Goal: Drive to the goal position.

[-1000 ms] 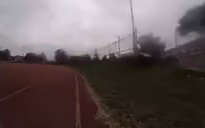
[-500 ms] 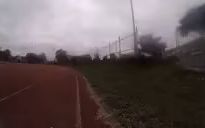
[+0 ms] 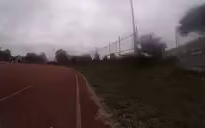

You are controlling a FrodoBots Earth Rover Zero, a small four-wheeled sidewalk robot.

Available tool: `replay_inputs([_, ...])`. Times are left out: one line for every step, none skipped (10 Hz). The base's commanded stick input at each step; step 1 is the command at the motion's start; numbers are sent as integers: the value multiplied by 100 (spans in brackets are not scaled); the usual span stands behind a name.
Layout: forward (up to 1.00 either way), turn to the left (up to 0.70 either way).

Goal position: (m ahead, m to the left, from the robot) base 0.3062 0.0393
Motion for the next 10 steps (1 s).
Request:
replay_inputs([45, 27])
replay_inputs([45, 27])
replay_inputs([45, 27])
replay_inputs([45, 27])
replay_inputs([45, 27])
replay_inputs([30, 33])
replay_inputs([2, 44])
replay_inputs([0, 45])
replay_inputs([0, 29])
replay_inputs([0, 0])
